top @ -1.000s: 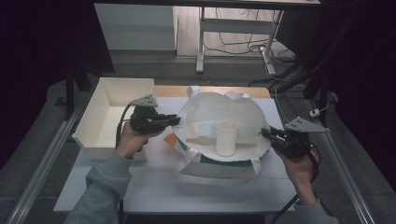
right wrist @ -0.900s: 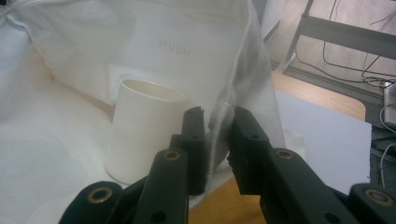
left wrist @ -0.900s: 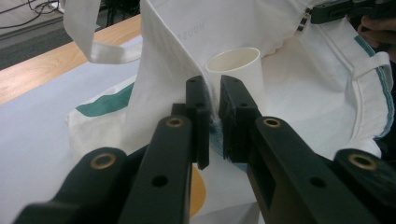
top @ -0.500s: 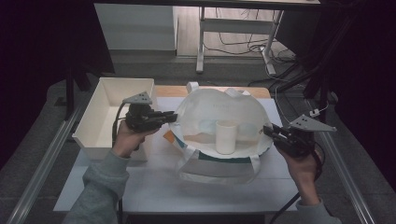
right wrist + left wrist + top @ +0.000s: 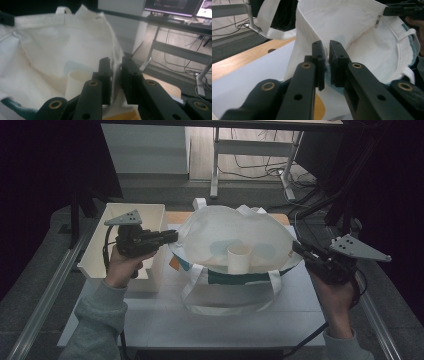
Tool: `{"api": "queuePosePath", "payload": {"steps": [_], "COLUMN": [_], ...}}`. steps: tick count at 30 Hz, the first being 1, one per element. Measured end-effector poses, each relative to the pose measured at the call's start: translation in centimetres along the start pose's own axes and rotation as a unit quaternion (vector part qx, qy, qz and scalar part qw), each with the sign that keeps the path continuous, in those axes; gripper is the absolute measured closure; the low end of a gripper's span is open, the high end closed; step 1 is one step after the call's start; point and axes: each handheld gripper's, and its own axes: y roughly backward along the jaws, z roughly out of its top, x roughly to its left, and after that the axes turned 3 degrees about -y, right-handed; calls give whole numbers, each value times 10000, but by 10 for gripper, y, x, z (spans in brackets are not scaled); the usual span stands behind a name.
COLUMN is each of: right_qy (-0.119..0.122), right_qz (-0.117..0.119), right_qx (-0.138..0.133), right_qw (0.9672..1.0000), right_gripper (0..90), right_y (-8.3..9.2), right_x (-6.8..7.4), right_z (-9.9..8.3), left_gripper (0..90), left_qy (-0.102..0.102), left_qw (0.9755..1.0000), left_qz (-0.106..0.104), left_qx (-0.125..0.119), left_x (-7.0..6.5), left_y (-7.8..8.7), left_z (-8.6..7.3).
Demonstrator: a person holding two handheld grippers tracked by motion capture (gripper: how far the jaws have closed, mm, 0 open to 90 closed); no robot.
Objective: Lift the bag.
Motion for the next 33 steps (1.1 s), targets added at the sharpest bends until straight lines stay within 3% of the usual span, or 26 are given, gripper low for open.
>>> {"api": "queuePosePath", "payload": {"steps": [2, 5, 9, 15, 21, 22, 26, 33], "right_qy": [-82, -172, -224, -397, -301, -331, -436, -570], "right_qz": [24, 29, -10, -119, -383, -370, -307, -255], "right_qx": [-10, 335, 694, 779, 898, 936, 1146, 1184], "right_qw": [10000, 9993, 9973, 9961, 9948, 9944, 9920, 9910], "right_gripper": [792, 810, 823, 826, 827, 827, 828, 828], "right_y": [-6, -28, -54, -77, -98, -102, -117, -118], "right_x": [-4, -11, -19, -32, -41, -42, -45, -49], "right_z": [1, -5, -20, -32, -34, -36, -51, -63], "left_gripper": [828, 830, 836, 845, 848, 847, 847, 842], "left_qy": [87, 137, 110, 262, 592, 630, 402, 383], "left_qw": [10000, 9996, 9981, 9961, 9931, 9929, 9915, 9908], "left_qz": [-26, -6, 221, 431, 499, 460, 537, 457], "left_qx": [26, 267, 569, 729, 884, 899, 1110, 1213], "left_x": [5, 12, 17, 32, 50, 51, 44, 40], "left_y": [-8, -25, -46, -65, -75, -77, -86, -94], "left_z": [-1, -4, -10, -15, -21, -20, -20, -20]}}
